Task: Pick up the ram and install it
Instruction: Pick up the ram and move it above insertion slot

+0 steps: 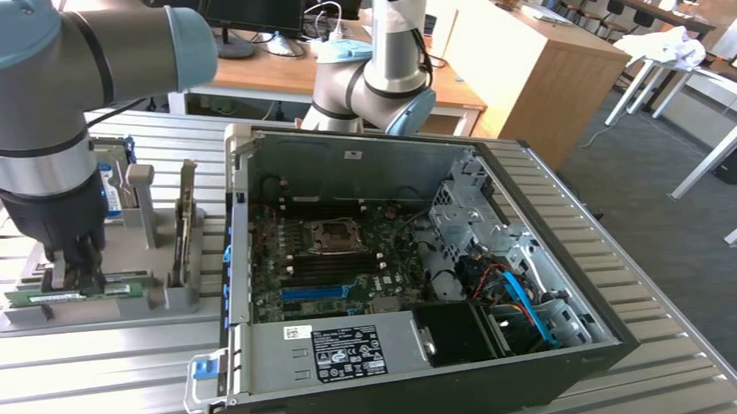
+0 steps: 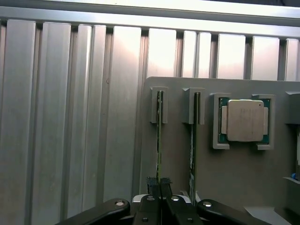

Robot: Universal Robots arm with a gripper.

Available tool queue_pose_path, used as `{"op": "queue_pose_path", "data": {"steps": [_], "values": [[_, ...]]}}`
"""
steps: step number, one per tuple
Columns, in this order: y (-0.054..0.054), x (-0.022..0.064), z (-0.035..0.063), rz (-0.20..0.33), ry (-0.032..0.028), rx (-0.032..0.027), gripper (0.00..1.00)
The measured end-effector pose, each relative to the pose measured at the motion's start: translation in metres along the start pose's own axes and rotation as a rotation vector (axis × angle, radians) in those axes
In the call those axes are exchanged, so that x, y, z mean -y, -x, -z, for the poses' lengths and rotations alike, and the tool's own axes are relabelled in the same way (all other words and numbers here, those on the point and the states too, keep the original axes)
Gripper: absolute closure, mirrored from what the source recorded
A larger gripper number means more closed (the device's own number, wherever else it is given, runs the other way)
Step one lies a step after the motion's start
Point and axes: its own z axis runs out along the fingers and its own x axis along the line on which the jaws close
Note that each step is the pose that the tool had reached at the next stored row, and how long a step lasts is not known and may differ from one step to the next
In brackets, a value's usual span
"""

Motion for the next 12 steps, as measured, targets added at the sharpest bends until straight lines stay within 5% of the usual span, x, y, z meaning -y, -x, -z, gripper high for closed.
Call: {"op": "queue_pose_path", "data": {"steps": [12], "values": [[0.000, 0.0006, 0.0204, -0.005, -0.0001, 0.0001, 0.88]]}}
